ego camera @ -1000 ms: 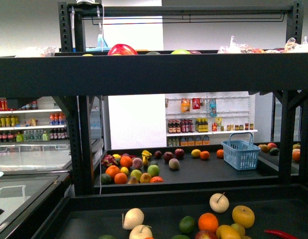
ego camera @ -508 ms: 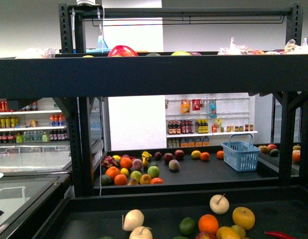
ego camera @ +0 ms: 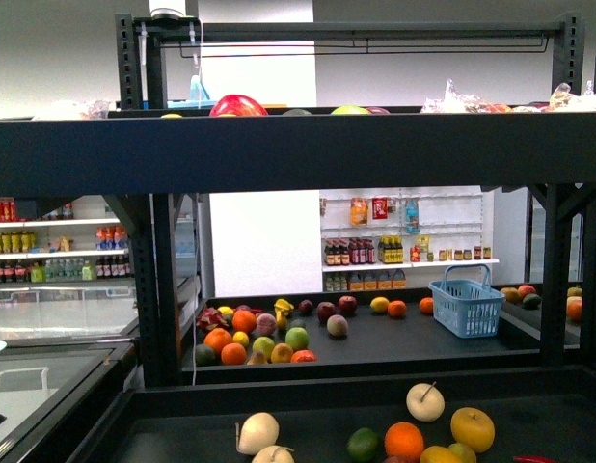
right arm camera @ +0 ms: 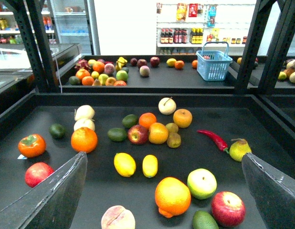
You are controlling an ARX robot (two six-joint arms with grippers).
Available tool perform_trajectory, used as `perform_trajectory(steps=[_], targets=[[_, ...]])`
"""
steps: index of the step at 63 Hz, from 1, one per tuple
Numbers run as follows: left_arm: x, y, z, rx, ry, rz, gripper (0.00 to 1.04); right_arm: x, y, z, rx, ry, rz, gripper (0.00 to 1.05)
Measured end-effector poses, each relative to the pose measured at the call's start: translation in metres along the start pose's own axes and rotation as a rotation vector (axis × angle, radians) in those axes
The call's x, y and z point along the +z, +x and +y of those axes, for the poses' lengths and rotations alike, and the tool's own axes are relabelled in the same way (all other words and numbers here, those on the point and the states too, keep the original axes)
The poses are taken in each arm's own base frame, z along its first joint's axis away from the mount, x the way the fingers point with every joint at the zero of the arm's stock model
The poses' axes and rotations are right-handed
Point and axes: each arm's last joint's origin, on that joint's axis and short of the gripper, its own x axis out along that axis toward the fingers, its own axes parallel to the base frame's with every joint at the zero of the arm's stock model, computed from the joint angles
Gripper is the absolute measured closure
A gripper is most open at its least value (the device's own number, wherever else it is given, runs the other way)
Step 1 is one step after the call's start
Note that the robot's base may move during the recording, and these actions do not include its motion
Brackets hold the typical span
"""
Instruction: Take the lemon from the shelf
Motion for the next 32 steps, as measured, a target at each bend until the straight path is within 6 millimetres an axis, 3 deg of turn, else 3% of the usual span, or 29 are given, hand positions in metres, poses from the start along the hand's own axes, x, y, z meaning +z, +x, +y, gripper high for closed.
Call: perform_trajectory(steps=[22, 26, 32], targets=[[-0.004, 0.004, -0.002, 0.009, -0.015, 0.009, 0.89, 0.0, 0.0, 0.0, 0.0, 0.0, 0.0, 0.07], [-0.01, 0.001, -0.005, 0.015, 0.036, 0.042, 0.93, 0.0, 0.0, 0.0, 0.0, 0.0, 0.0, 0.07], [-0.027, -0.01, -0.025, -0.01, 0.141, 0.094, 0.94, 0.0, 0.0, 0.0, 0.0, 0.0, 0.0, 0.07]])
